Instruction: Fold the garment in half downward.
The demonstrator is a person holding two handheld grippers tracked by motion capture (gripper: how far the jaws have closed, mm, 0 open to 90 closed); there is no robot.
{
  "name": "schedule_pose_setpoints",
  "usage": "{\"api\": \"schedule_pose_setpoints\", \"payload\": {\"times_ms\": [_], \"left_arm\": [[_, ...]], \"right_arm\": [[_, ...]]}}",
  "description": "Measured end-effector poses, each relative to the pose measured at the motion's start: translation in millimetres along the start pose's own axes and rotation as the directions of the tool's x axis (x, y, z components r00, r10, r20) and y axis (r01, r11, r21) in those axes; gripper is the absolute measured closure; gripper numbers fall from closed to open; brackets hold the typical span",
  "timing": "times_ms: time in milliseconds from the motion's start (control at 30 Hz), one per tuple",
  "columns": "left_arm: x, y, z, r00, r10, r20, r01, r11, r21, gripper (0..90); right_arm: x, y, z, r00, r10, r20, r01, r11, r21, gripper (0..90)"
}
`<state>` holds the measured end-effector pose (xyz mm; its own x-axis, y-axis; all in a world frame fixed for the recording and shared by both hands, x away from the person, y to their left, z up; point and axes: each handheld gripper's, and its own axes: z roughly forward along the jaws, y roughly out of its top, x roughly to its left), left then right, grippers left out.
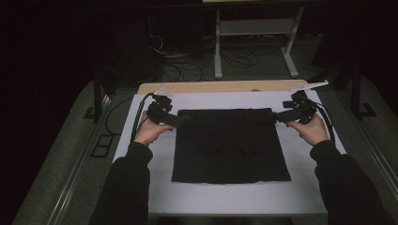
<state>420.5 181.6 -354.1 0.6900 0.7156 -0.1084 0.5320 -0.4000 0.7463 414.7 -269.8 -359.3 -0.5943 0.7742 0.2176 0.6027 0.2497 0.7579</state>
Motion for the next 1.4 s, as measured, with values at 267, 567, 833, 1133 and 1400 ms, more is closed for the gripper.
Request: {"api": "schedule_pose_setpoints", "payload": {"times_ms": [267, 567, 833, 1133, 1400], "left_arm": [[-3.1, -6.9, -1.7, 0.9996, -0.018, 0.022, 0.018, 0.9993, -0.031, 0.0], [-10.8, -14.3, -0.7, 0.9982, -0.025, 0.055, 0.028, 0.9977, -0.062, 0.0], [-17.1, -19.4, 3.9, 0.9977, -0.006, 0.067, 0.01, 0.9988, -0.049, 0.0], [-23.8, -25.2, 12.6, 0.9961, 0.0, 0.089, 0.003, 0.9993, -0.036, 0.0], [-28.5, -30.3, 21.3, 0.9941, 0.012, 0.108, -0.011, 0.9999, -0.01, 0.0]], "right_arm": [[9.3, -4.9, 1.9, 0.9992, -0.017, -0.035, 0.017, 1.0, -0.005, 0.0], [17.7, -12.4, 3.4, 0.9964, -0.054, -0.066, 0.054, 0.999, 0.005, 0.0], [21.8, -19.4, 8.2, 0.995, -0.051, -0.087, 0.052, 0.999, 0.009, 0.0], [26.3, -26.6, 18.2, 0.993, -0.055, -0.105, 0.058, 0.998, 0.029, 0.0], [30.1, -33.4, 27.2, 0.991, -0.056, -0.122, 0.063, 0.996, 0.058, 0.0]]}}
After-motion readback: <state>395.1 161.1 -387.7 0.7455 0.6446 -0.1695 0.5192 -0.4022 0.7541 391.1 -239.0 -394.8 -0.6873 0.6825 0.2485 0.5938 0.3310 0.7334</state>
